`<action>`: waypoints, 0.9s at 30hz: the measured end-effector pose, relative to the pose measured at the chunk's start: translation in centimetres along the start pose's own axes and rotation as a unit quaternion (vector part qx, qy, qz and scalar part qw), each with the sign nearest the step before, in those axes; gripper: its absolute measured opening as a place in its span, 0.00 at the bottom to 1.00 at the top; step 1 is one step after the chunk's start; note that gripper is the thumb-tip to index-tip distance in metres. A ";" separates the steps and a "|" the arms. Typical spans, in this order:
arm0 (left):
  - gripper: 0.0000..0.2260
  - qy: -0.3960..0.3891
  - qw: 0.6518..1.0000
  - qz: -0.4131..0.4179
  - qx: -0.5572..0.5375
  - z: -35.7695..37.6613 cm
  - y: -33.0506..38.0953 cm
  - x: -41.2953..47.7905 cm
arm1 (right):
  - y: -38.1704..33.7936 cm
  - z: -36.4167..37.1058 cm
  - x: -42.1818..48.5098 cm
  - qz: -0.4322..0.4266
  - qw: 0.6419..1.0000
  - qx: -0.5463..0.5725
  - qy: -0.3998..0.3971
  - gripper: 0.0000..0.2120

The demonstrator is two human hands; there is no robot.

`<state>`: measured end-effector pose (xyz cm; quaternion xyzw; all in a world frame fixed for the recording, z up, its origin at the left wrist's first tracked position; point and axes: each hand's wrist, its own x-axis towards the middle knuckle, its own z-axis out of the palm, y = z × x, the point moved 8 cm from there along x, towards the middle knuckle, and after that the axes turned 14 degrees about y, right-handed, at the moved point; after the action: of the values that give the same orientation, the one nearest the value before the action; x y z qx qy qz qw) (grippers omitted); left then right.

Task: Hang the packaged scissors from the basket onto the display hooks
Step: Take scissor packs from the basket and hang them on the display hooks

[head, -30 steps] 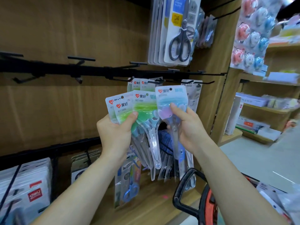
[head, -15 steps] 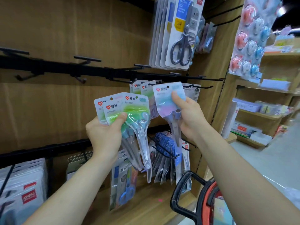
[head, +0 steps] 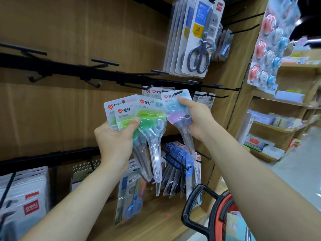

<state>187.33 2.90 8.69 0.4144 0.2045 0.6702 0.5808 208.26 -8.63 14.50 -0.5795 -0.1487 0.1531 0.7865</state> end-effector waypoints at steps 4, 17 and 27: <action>0.11 0.014 1.000 -0.003 0.004 -0.8 -0.1 0.3 | 0.4 0.7 0.9 -0.024 0.998 -0.057 -0.001 0.13; 0.10 -0.022 0.998 -0.058 -0.023 0.6 -0.9 -1.0 | 3.5 0.6 -6.2 -0.056 0.989 -0.077 -0.117 0.15; 0.06 -0.040 0.993 -0.113 -0.001 1.7 -2.3 -1.8 | 1.7 -2.0 -3.7 -0.049 0.997 0.048 -0.027 0.05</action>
<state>190.03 1.35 7.37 0.4148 0.2262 0.5835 0.6605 205.65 -11.43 12.08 -0.5287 -0.1904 0.1367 0.8158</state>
